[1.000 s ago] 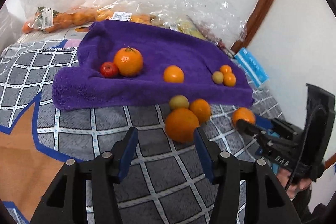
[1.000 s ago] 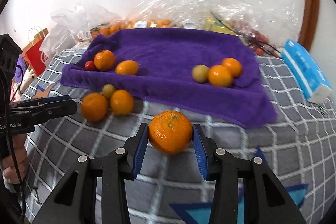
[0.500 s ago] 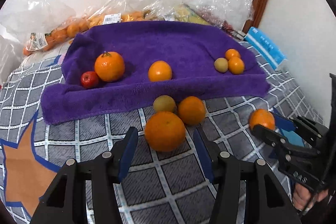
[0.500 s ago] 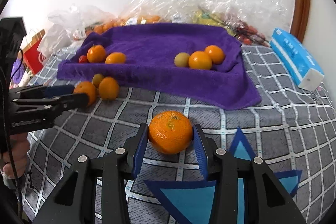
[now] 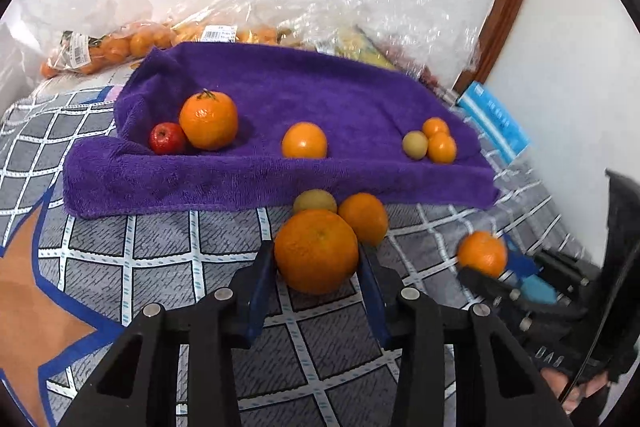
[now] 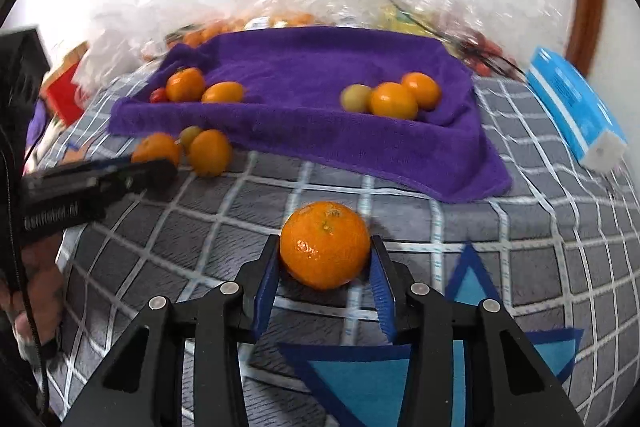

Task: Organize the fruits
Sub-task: 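Grasp an orange on the bed with the left tool while the right tool lifts the tangerine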

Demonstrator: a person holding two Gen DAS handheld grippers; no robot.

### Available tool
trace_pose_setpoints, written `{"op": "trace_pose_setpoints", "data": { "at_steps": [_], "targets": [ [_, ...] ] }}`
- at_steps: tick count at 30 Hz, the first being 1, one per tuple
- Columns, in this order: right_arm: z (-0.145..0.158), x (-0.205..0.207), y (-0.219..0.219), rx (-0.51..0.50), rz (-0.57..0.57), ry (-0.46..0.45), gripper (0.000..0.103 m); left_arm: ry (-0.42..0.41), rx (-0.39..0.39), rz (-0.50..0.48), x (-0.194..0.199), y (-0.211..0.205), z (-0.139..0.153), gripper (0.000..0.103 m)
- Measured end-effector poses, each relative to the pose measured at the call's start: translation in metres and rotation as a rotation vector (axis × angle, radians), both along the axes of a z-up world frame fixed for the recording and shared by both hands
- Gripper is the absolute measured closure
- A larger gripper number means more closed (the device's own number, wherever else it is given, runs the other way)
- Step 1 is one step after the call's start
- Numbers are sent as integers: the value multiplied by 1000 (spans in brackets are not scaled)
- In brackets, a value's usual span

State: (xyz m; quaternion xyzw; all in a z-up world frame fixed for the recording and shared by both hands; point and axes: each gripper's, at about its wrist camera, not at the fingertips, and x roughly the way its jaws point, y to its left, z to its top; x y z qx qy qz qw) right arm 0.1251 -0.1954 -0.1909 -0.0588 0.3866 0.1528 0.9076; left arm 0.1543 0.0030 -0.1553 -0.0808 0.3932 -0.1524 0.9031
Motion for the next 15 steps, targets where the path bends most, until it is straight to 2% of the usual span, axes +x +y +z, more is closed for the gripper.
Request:
{"op": "trace_pose_setpoints", "data": {
  "at_steps": [5, 15],
  "targets": [
    [2, -5, 6, 3, 45, -23, 61, -33, -2, -5, -5, -4, 5, 64],
    [1, -1, -1, -6, -13, -9, 61, -49, 33, 11, -5, -8, 7, 64]
  ]
}}
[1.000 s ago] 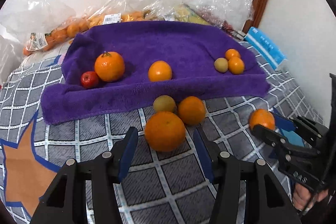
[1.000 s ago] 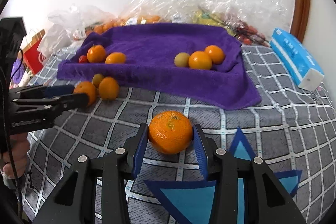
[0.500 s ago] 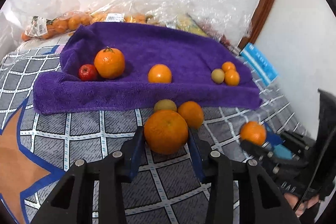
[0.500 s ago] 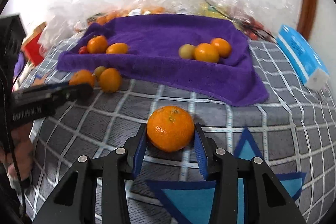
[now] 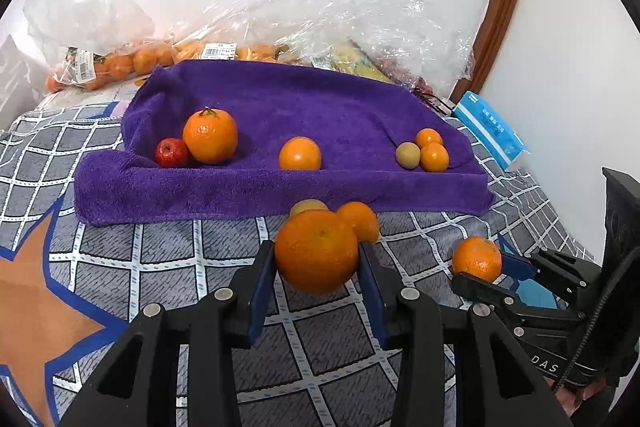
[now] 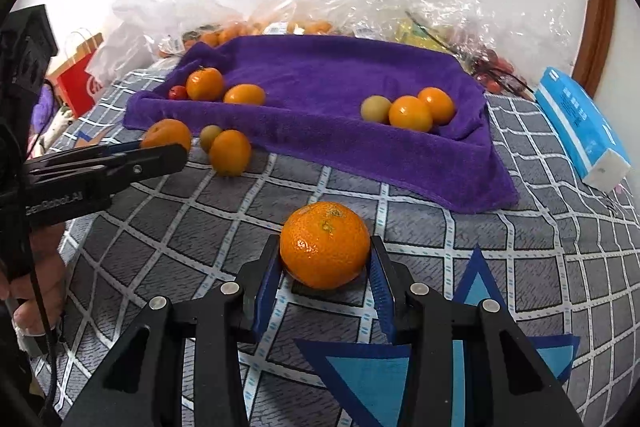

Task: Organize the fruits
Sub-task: 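Grasp an orange on the bed with the left tool while the right tool lifts the tangerine, then carry the orange with the left tool while the right tool carries the tangerine toward the towel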

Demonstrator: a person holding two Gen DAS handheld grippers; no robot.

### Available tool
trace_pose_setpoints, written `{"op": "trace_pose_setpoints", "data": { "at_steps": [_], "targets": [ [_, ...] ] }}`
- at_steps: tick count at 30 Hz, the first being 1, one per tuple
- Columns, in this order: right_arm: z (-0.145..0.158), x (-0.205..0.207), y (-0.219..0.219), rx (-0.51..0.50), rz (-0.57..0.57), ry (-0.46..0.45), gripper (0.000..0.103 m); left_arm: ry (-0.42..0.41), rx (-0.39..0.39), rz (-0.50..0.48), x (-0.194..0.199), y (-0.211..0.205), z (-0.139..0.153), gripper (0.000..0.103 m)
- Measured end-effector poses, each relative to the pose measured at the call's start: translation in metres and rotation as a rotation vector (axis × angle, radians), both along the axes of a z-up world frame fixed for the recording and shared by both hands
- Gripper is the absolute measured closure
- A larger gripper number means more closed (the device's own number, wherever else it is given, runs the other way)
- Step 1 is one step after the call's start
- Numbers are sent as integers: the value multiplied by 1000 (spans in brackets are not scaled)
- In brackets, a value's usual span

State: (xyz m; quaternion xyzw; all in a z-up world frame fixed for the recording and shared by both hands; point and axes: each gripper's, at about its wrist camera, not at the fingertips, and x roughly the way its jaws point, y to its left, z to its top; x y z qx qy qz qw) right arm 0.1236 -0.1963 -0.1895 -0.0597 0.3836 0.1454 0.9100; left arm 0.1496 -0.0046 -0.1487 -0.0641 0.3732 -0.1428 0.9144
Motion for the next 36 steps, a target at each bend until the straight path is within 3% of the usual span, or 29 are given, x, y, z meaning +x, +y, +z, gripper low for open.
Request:
{"op": "trace_pose_setpoints", "data": {
  "at_steps": [10, 19, 30, 36],
  "targets": [
    [0, 1, -1, -20, -34, -7, 61, -18, 21, 26, -3, 1, 1, 64],
    [7, -5, -14, 45, -60, -50, 61, -37, 14, 8, -7, -1, 3, 65],
    [11, -9, -19, 71, -73, -76, 61, -92, -33, 3, -15, 2, 12, 65],
    [15, -13, -34, 110, -156, -98, 61, -111, -55, 9, -19, 5, 16, 65]
  ]
}}
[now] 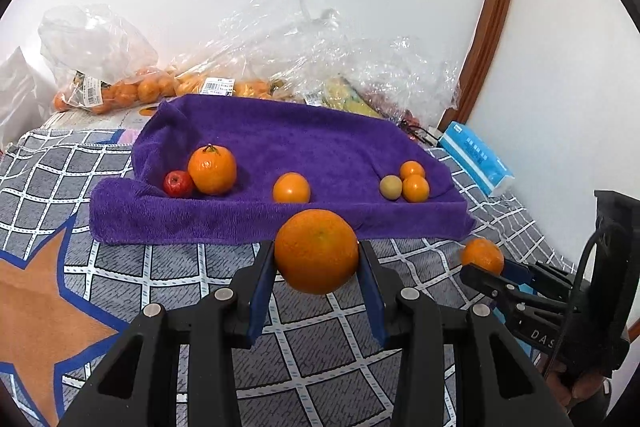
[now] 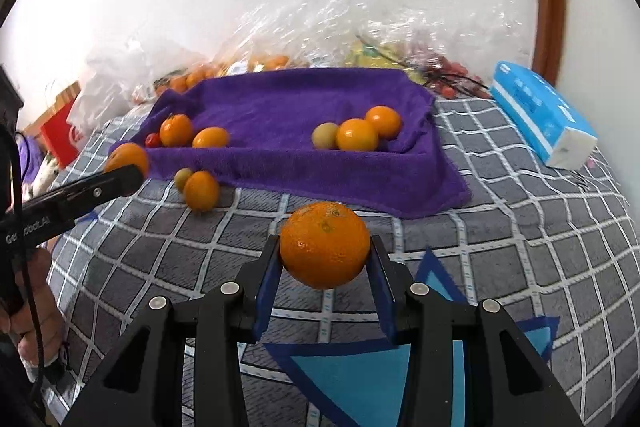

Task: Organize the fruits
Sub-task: 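Carry the orange with the left tool while the right tool carries the tangerine toward the towel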

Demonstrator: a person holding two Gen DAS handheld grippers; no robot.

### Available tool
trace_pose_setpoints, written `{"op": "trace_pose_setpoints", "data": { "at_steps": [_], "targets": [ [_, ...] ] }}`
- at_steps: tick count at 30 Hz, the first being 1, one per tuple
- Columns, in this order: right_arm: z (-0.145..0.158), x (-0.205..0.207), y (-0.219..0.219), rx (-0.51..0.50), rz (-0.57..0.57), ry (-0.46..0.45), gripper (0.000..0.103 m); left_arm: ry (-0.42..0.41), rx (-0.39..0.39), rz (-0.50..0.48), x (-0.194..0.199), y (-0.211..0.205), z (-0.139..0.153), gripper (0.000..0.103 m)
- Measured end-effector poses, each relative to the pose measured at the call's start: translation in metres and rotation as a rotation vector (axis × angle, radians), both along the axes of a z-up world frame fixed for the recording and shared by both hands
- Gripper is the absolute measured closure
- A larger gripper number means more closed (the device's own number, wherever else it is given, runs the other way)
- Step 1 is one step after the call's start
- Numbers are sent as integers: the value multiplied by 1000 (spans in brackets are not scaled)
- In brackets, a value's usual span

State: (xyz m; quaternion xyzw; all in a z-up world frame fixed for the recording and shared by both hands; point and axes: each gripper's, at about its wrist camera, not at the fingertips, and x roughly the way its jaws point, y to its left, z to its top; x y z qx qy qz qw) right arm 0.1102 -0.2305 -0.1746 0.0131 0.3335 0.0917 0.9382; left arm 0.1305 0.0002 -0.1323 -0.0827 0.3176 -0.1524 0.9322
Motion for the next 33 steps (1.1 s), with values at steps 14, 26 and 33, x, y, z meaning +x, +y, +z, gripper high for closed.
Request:
{"op": "trace_pose_setpoints", "data": {
  "at_steps": [14, 26, 33],
  "targets": [
    [48, -8, 21, -22, 31, -71, 61, -4, 57, 46, 0, 12, 30, 65],
    [94, 43, 40, -23, 50, -138, 61, -73, 128, 148, 38, 36, 77, 65],
    [106, 80, 39, 13, 29, -159, 61, -47, 89, 205, 79, 39, 69, 65]
  ]
}}
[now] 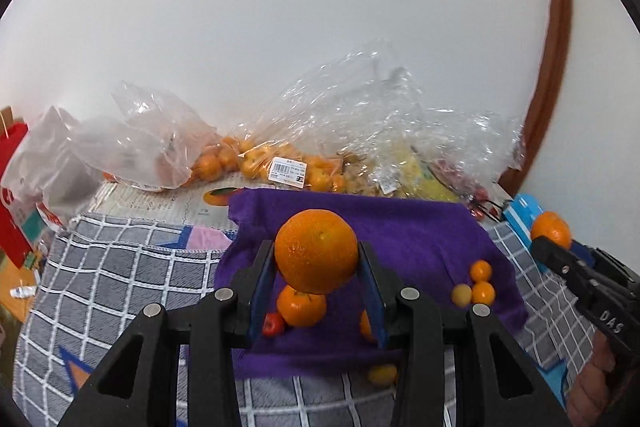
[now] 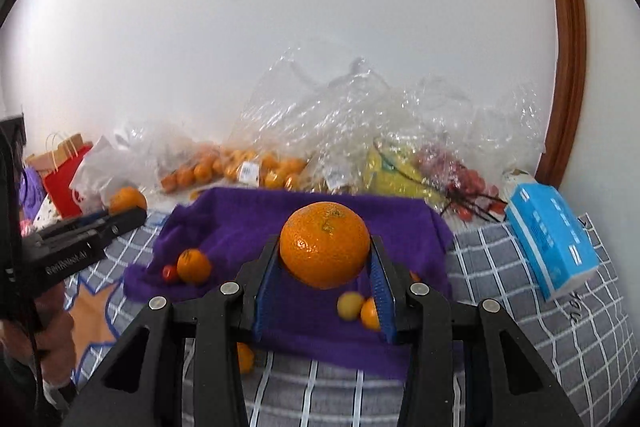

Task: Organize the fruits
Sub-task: 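Carry the orange with the left tool while the right tool carries the tangerine toward the towel, then lower the tangerine onto the towel and open the right tool while the left tool lowers its orange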

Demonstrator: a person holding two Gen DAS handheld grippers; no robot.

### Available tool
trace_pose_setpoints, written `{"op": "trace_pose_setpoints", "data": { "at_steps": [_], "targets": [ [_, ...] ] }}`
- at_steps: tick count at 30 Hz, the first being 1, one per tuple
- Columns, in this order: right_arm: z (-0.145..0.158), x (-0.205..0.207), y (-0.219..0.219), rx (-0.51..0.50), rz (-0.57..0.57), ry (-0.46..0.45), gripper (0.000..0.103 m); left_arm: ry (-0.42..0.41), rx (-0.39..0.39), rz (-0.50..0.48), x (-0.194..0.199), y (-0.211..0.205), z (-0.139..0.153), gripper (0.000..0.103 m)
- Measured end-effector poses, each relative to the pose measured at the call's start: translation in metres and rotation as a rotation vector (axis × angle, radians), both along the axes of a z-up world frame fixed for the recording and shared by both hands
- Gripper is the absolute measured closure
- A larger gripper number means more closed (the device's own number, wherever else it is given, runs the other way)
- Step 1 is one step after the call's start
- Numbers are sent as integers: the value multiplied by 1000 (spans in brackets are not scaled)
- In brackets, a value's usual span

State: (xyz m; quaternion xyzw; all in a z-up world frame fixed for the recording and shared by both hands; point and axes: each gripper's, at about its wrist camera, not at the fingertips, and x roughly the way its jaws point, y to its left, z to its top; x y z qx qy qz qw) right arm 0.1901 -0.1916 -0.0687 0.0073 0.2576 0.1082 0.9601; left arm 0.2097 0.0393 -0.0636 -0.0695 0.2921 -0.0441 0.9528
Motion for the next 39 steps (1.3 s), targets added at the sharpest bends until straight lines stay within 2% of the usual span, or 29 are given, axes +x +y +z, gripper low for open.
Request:
{"op": "trace_pose_setpoints", "data": {
  "at_steps": [4, 10, 18, 23, 29, 32, 39],
  "targets": [
    [-10, 19, 0, 20, 7, 8, 61, 4, -38, 19, 13, 2, -17, 65],
    [-46, 38, -7, 29, 16, 89, 61, 11, -18, 15, 18, 3, -36, 65],
    [-55, 46, -30, 72, -50, 110, 61, 11, -59, 10, 21, 10, -47, 65],
    [-56, 45, -31, 56, -61, 97, 61, 18, -85, 20, 22, 17, -49, 65],
    [-64, 47, -22, 71, -10, 125, 61, 21, -129, 43, 21, 28, -50, 65],
    [-70, 48, -11, 44, 21, 145, 61, 27, -143, 42, 22, 30, -51, 65],
    [-79, 42, 13, -21, 107, 172, 61, 46, -174, -21, 23, 26, -55, 65]
  ]
}}
